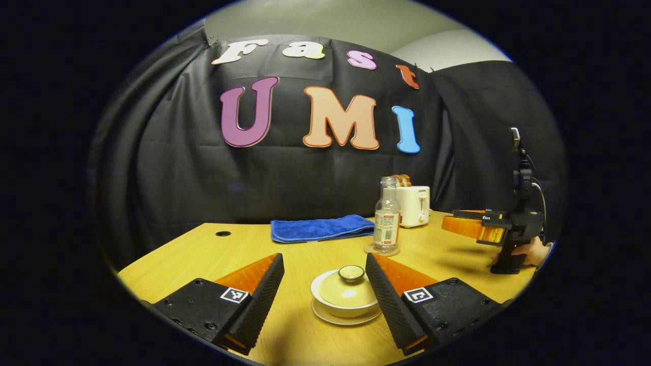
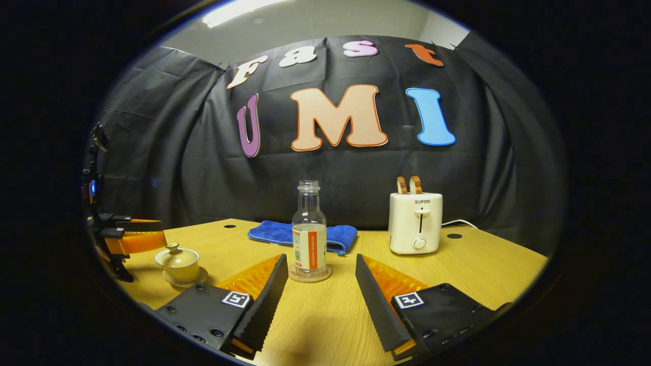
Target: Open the teacup lid with one hand, grasp the water bottle and pour water into the teacup with the other hand; after pouring, place the water bottle on the coaster and then close the teacup lid.
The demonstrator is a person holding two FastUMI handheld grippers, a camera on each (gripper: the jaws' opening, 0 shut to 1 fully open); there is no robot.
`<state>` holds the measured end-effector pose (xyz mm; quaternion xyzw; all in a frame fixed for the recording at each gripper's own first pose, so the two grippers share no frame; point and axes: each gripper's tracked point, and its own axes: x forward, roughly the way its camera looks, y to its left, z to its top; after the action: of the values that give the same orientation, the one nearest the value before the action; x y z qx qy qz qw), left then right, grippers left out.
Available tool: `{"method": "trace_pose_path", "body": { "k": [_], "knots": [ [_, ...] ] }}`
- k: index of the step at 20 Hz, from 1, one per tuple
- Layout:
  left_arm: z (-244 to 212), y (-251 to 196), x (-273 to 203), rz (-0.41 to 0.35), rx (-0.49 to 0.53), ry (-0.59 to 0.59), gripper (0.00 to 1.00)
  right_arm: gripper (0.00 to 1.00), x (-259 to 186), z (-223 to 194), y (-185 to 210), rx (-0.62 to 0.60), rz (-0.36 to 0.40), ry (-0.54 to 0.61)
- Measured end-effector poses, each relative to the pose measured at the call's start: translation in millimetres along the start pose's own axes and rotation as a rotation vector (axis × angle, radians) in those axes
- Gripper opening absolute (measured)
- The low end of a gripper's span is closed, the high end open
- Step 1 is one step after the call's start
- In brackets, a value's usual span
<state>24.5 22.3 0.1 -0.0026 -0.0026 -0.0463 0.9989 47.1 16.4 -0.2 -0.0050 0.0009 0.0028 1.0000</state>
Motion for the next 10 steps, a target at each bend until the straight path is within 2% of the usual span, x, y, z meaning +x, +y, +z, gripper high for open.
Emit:
{"method": "trace_pose_path", "body": {
  "k": [1, 6, 7, 8, 10],
  "knots": [
    [-0.4, 6.8, -2.5, 0.027, 0.001, 0.000, 0.94, 0.87, -0.9, 0.0, -1.2, 0.000, -0.004, 0.000],
    [-1.6, 43.0, -12.2, 0.196, 0.004, 0.003, 0.94, 0.87, -6.0, 0.2, -12.4, -0.002, -0.054, -0.002],
    [-2.1, 47.1, -13.0, 0.221, 0.005, 0.003, 0.94, 0.90, -5.8, 1.0, -16.5, -0.002, -0.072, -0.003],
    [-2.2, 52.3, -13.5, 0.246, 0.006, 0.004, 0.94, 0.87, -7.0, 0.7, -18.5, -0.003, -0.086, -0.003],
    [-3.1, 60.6, -13.5, 0.291, 0.006, 0.006, 0.94, 0.87, -7.4, 0.5, -22.1, -0.003, -0.103, -0.003]
  ]
}}
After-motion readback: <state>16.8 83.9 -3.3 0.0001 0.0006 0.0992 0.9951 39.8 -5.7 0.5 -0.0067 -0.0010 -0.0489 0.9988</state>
